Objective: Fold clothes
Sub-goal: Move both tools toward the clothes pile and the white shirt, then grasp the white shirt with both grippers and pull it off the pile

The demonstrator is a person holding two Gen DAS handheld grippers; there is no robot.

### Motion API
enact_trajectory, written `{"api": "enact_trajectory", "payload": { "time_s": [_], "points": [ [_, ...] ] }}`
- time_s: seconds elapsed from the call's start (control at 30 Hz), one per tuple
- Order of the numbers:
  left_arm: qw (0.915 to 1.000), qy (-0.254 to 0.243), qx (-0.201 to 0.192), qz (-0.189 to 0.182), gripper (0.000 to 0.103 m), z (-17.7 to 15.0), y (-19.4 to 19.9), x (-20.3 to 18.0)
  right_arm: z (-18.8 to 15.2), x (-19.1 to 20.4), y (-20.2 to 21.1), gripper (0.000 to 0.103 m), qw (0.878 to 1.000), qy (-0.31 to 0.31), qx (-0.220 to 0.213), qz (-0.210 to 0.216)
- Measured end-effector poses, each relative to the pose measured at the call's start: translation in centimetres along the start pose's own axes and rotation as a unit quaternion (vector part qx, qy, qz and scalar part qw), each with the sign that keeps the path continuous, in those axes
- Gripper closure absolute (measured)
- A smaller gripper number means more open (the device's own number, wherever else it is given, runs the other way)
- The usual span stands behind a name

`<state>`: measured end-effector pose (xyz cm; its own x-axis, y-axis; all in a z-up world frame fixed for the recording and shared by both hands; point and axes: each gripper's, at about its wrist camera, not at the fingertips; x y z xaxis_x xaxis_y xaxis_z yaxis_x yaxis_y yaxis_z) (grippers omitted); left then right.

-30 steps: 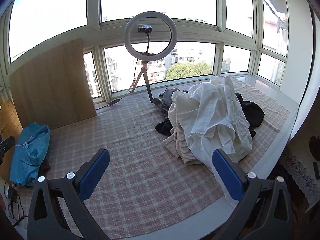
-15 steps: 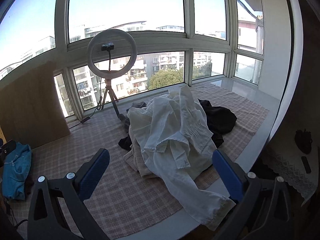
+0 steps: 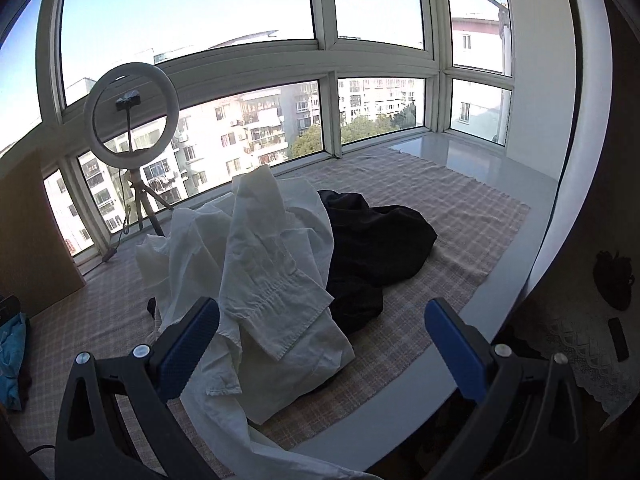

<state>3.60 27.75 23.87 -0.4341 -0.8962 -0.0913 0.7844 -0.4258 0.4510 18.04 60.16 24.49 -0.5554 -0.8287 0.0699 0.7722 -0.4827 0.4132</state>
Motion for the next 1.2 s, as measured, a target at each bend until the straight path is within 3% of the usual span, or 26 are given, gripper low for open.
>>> {"api": "enact_trajectory", "payload": {
  "time_s": [0.1,0.2,0.43,0.53,0.57,0.67,0.7,0.73,0.77,0.8,0.9,1.07,1.2],
  "points": [
    [0.9996,-0.001,0.024,-0.015,0.002,-0.2,-3.3,-3.0,-0.2,-2.4,-3.3,0.0,1.0,-0.006,0.022,0.013],
    [0.9985,-0.001,0.044,-0.032,0.002,0.1,-6.7,-6.0,-0.1,-2.8,-7.1,0.0,0.997,-0.009,0.054,0.056],
    [0.994,-0.023,0.089,-0.06,0.002,0.8,-15.5,-13.0,3.0,0.7,-16.5,0.0,0.991,0.017,0.071,0.111],
    [0.9929,-0.039,0.102,-0.049,0.002,0.3,-18.7,-14.4,4.5,2.3,-20.4,0.0,0.987,0.01,0.087,0.136],
    [0.9925,-0.046,0.106,-0.041,0.003,0.1,-19.6,-14.8,4.8,2.8,-21.7,0.0,0.985,0.008,0.093,0.147],
    [0.9908,-0.045,0.119,-0.046,0.021,-0.5,-21.5,-15.1,4.8,4.4,-25.3,0.0,0.978,0.009,0.126,0.168],
    [0.99,-0.037,0.124,-0.056,0.034,-0.7,-21.8,-15.1,4.4,4.8,-26.4,0.003,0.975,0.011,0.144,0.171],
    [0.9892,-0.029,0.125,-0.072,0.042,-0.8,-21.8,-15.0,3.9,5.0,-27.2,0.013,0.971,0.01,0.161,0.179],
    [0.9878,-0.019,0.122,-0.095,0.062,-0.8,-21.4,-14.8,3.4,4.9,-27.5,0.052,0.965,0.004,0.174,0.197],
    [0.9866,-0.013,0.119,-0.11,0.078,-0.8,-21.0,-14.7,3.1,4.8,-27.6,0.081,0.961,-0.001,0.182,0.209],
    [0.9838,-0.002,0.112,-0.14,0.093,-0.6,-19.5,-13.9,3.5,3.2,-26.0,0.091,0.963,-0.016,0.165,0.214],
    [0.98,0.032,0.09,-0.174,0.095,1.7,-15.6,-10.8,8.5,0.2,-19.6,0.095,0.97,-0.061,0.085,0.219],
    [0.9794,0.049,0.048,-0.19,0.095,4.7,-11.0,-6.6,14.0,1.9,-12.6,0.095,0.97,-0.046,0.013,0.239]
  ]
}}
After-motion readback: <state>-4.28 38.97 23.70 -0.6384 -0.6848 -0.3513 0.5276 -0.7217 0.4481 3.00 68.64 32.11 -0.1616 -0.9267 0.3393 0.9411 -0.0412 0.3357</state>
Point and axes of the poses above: each gripper's, at about its wrist camera, not at the fingertips, and y roughly against the way its jaws point, x to its left, z to its top, and after that the axes turned 12 degrees about -x, right-handed
